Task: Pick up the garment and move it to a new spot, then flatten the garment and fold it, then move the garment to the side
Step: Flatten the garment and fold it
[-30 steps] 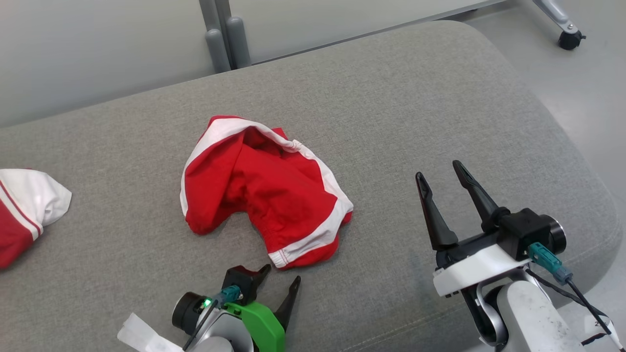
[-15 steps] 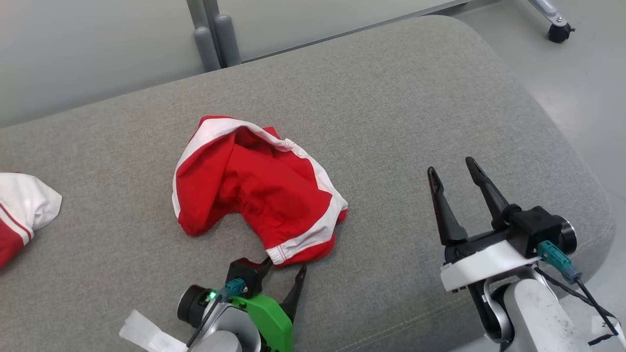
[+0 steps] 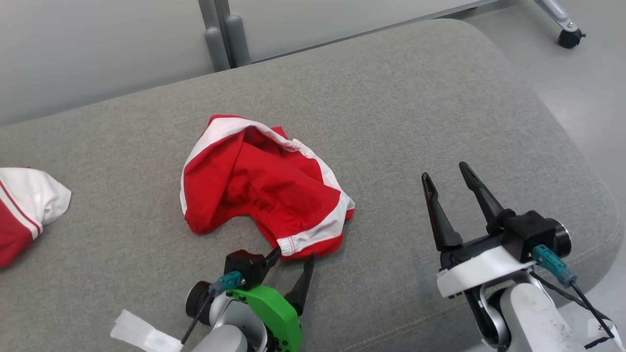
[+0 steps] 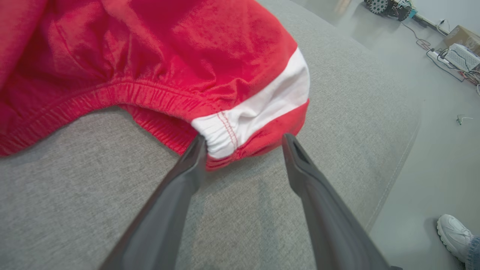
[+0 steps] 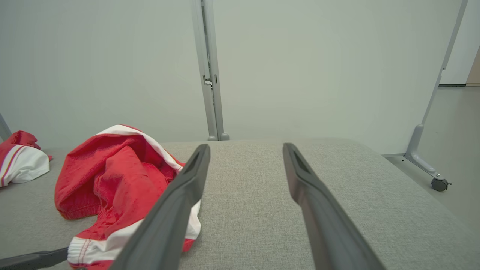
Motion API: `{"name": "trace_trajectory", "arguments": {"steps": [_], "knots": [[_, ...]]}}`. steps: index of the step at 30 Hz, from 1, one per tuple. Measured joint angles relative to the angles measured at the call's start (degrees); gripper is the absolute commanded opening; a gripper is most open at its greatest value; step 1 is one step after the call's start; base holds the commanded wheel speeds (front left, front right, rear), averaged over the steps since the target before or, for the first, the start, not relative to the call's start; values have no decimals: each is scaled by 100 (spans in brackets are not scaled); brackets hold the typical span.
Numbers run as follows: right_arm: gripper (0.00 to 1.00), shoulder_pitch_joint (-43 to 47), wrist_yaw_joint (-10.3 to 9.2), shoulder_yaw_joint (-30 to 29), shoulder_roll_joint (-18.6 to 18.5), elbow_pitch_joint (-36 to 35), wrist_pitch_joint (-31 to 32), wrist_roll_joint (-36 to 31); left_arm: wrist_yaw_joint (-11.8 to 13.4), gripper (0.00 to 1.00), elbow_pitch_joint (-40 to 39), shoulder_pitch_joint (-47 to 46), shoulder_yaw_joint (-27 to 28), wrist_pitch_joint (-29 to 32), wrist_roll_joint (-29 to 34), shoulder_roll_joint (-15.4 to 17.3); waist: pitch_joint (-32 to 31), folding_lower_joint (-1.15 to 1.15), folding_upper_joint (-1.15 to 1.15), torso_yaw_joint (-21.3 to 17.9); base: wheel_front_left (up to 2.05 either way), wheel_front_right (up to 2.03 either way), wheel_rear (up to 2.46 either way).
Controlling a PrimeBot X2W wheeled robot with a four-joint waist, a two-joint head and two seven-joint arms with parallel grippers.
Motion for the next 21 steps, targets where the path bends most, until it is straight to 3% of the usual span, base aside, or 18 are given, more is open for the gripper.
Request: {"name": "trace_trajectory", "arguments": {"steps": [5,12,14,15,16,21], "knots": [[100,-2,46,82,2,-1,0,-11,10,100,-259,5,183,0,-666,5,45,0,0,-63,0,0,0],[100,-4,43,38,1,-1,0,-35,115,99,-249,0,166,3,-883,5,125,0,0,-152,0,0,0],[100,-4,42,25,2,-1,0,-35,166,65,-222,-5,156,7,-869,5,140,0,0,-164,0,0,0],[100,-4,42,18,2,-1,0,-35,186,42,-207,-9,153,5,-867,5,147,0,0,-167,0,0,0],[100,-4,38,0,3,-4,0,-35,193,0,-193,-28,149,-1,-857,5,161,0,0,-169,0,0,0],[100,-4,-19,-145,3,-54,0,-35,218,0,-242,-193,52,-79,-805,4,183,0,0,-75,0,0,0]]}}
